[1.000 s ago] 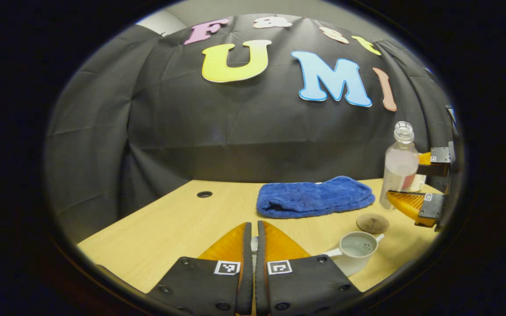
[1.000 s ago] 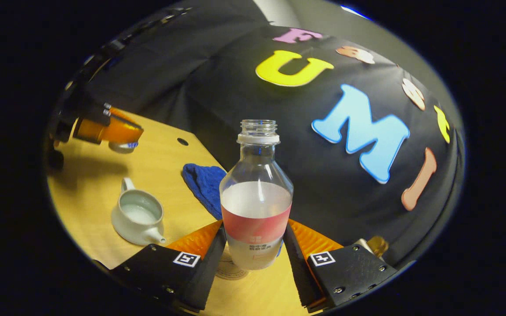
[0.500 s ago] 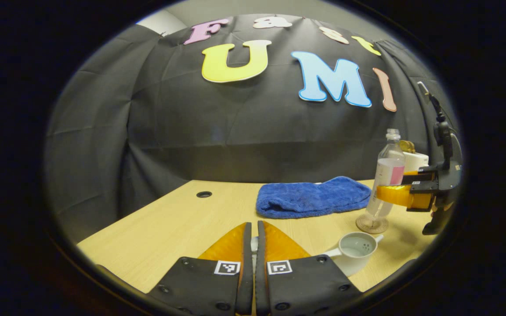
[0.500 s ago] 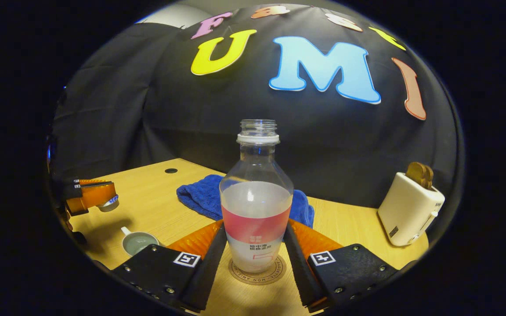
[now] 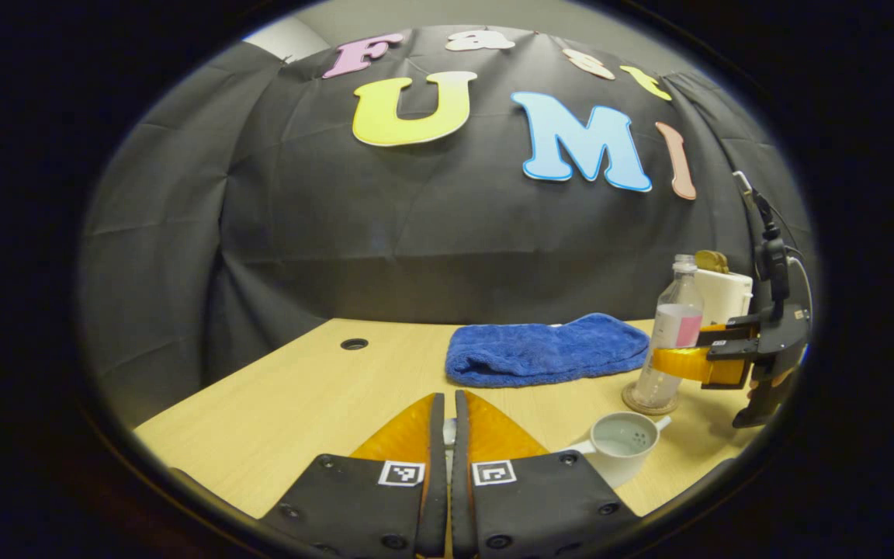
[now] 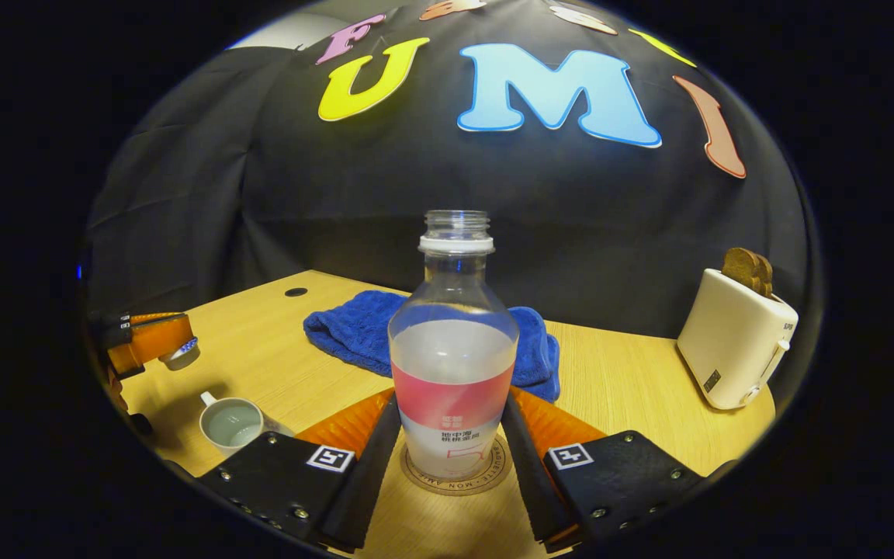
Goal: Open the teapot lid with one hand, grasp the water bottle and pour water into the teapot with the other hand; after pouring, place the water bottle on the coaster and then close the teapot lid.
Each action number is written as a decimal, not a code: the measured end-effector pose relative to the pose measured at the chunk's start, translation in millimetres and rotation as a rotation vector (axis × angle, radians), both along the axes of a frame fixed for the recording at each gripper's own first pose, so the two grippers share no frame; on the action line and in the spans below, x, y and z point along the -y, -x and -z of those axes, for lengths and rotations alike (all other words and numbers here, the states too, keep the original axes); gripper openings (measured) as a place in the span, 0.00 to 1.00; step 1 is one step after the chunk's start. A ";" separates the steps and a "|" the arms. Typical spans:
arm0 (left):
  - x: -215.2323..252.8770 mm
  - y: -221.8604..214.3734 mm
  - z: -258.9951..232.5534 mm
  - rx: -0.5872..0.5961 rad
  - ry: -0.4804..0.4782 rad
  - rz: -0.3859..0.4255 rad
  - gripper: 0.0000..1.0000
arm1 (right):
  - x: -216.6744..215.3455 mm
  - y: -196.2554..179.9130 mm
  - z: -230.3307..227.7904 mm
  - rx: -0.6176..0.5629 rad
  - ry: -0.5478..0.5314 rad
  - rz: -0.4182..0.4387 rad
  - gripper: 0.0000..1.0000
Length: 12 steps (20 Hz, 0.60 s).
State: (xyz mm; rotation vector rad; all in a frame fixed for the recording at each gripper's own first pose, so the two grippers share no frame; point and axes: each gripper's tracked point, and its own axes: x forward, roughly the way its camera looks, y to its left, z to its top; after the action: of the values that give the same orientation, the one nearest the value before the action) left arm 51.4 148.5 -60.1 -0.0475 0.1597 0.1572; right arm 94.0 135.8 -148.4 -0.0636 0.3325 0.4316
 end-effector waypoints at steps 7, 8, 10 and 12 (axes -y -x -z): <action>15.5 -0.5 -8.8 0.032 0.008 0.050 0.10 | 9.3 0.3 -5.7 0.034 -0.006 0.024 0.99; 20.2 -0.6 -9.1 0.036 0.010 0.063 0.10 | 12.5 1.7 -8.2 0.045 -0.004 0.031 0.98; 31.4 -1.4 -12.6 0.049 0.016 0.095 0.10 | 16.6 7.8 -15.2 0.061 -0.018 0.032 0.98; 41.1 -1.9 -19.0 0.069 0.026 0.123 0.10 | 24.2 15.4 -23.2 0.086 -0.030 0.044 0.98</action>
State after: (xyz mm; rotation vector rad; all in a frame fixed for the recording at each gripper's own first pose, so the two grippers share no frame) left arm 53.3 107.3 -41.0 -0.0692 0.0953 0.0306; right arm 78.6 111.6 -125.2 -0.0459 0.2425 0.3894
